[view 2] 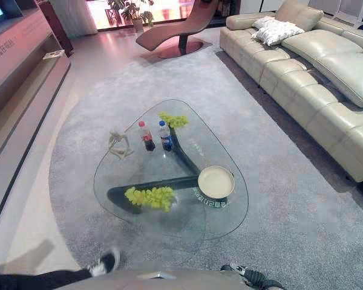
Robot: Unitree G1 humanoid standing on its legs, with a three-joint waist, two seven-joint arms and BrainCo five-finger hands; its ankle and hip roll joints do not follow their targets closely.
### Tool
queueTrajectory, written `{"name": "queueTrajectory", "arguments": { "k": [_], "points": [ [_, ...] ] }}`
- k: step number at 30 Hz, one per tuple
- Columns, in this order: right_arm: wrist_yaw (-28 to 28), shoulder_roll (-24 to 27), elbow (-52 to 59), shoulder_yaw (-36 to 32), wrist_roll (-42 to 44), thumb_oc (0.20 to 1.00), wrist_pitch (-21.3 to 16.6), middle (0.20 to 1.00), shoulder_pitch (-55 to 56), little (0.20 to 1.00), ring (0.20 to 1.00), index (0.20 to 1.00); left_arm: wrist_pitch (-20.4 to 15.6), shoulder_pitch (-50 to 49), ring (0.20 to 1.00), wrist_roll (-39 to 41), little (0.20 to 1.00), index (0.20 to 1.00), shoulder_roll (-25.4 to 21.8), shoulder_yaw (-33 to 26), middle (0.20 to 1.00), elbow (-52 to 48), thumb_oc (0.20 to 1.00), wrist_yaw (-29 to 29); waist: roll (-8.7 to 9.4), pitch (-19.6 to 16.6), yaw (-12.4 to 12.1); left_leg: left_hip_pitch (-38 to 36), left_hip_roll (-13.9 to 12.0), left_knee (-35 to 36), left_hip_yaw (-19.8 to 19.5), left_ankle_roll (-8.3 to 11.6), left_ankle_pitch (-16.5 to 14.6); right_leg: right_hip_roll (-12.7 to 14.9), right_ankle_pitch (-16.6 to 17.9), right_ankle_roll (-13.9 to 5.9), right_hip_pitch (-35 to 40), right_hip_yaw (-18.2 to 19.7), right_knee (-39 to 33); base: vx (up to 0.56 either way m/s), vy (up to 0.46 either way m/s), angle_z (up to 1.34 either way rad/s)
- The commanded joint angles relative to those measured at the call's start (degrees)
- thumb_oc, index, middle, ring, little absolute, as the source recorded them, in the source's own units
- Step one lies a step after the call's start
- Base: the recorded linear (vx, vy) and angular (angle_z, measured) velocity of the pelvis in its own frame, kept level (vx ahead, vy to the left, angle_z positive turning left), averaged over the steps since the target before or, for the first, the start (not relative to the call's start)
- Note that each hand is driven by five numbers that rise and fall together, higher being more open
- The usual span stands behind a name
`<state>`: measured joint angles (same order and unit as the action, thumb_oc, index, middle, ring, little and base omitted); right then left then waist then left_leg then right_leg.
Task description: Pick up fruits into the plate
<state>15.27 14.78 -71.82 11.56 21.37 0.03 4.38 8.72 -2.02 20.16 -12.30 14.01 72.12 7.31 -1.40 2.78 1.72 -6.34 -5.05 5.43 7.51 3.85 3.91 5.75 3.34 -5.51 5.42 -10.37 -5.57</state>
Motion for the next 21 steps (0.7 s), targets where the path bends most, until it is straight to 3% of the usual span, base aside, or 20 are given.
{"name": "queueTrajectory", "arguments": {
  "k": [1,11,21],
  "points": [
    [0.7,-4.1,-0.47,1.71,0.76,1.0,-0.1,1.0,-4.29,1.0,1.0,1.0,-0.79,4.92,1.0,-0.84,1.0,1.0,1.63,0.62,1.0,1.59,1.0,-0.92,1.75,2.63,0.41,-1.53,3.68,-0.43,0.25,-2.26,-3.0,-0.1,1.35,-0.59,1.9,0.12,0.65,-0.12,0.068,-0.2],
    [0.81,-3.7,0.25,2.15,1.44,1.0,0.09,1.0,-4.03,1.0,1.0,1.0,-3.87,4.13,1.0,-1.04,1.0,1.0,0.72,-0.23,1.0,1.0,1.0,-5.0,1.85,3.15,0.38,-1.5,3.62,-0.43,0.4,-2.27,-2.88,-0.21,1.36,-0.52,1.69,0.48,0.79,0.0,0.0,0.0],
    [0.78,-2.66,1.82,3.55,1.95,1.0,0.28,1.0,-3.65,1.0,1.0,1.0,-8.72,5.15,1.0,-11.44,1.0,1.0,-1.09,3.1,1.0,-0.8,1.0,-10.24,2.09,4.54,1.32,-0.85,3.49,-0.43,1.07,-2.4,-2.63,-0.61,1.55,-0.46,0.64,1.82,0.9,0.02,0.006,-0.02]
  ]
}}
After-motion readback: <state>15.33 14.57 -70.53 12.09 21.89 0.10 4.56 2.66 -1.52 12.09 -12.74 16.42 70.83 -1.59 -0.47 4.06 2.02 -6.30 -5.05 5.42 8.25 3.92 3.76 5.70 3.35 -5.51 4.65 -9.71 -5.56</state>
